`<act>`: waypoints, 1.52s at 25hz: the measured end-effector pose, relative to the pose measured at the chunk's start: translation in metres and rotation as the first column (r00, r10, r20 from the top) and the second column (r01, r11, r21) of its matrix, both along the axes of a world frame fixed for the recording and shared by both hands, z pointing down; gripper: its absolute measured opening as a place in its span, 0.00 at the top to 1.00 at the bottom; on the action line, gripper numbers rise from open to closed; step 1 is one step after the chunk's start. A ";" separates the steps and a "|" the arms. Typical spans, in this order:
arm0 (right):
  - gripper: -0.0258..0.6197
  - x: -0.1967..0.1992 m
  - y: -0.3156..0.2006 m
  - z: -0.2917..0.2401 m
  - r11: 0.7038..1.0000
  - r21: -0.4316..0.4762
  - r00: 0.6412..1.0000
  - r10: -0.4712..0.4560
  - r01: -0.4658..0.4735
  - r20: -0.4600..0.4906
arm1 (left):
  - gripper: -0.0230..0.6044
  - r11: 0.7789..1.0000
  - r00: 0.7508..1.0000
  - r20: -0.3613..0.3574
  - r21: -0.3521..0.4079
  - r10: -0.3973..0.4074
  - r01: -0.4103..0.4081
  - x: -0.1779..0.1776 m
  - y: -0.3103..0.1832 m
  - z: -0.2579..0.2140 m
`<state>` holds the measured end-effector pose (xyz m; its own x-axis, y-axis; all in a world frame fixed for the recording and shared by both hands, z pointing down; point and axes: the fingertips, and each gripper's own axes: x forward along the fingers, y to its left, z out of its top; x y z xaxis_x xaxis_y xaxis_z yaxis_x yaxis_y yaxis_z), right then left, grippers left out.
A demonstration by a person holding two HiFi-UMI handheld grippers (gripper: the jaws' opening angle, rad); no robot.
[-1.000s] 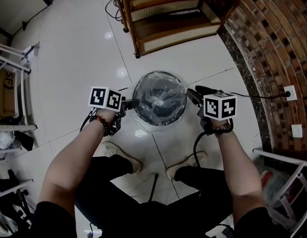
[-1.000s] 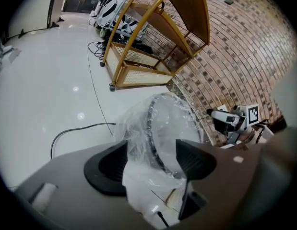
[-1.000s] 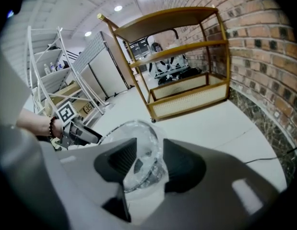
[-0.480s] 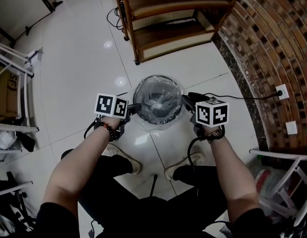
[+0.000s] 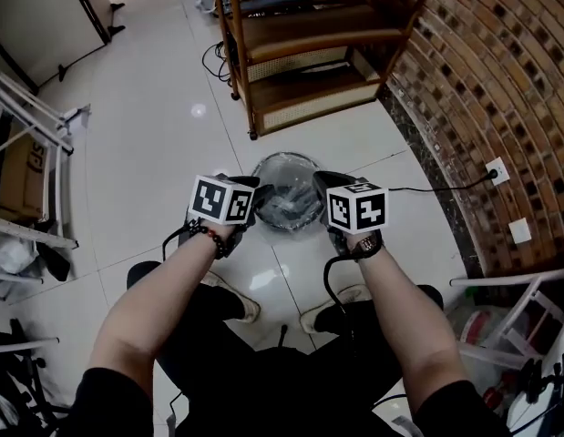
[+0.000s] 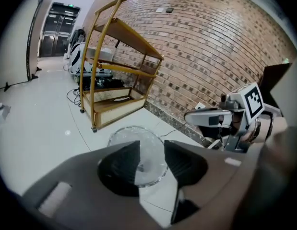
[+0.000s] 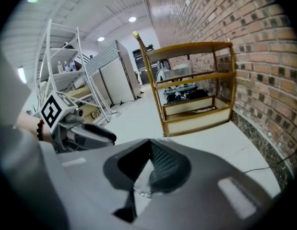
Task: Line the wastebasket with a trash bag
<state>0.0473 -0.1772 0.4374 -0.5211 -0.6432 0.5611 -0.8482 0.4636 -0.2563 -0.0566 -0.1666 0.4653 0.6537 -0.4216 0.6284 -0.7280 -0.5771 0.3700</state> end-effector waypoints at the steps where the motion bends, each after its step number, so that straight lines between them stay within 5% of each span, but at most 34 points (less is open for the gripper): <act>1: 0.96 -0.002 0.002 -0.003 1.000 0.004 1.000 0.003 -0.003 -0.003 | 0.72 1.000 1.000 0.002 0.018 0.008 -0.008 0.004 0.002 -0.005; 11: 0.96 -0.023 0.026 -0.003 1.000 0.021 0.999 0.007 -0.006 -0.036 | 0.96 0.991 0.998 0.001 0.114 0.066 -0.066 0.030 0.025 -0.024; 26: 0.96 -0.025 0.044 -0.001 0.999 0.045 0.998 0.032 -0.030 -0.047 | 0.96 0.964 0.996 0.026 0.252 0.083 -0.087 0.047 0.040 -0.040; 38: 0.96 -0.029 0.058 0.004 0.998 0.068 0.997 0.011 -0.005 -0.080 | 0.96 0.952 0.996 0.051 0.293 0.072 -0.084 0.053 0.049 -0.036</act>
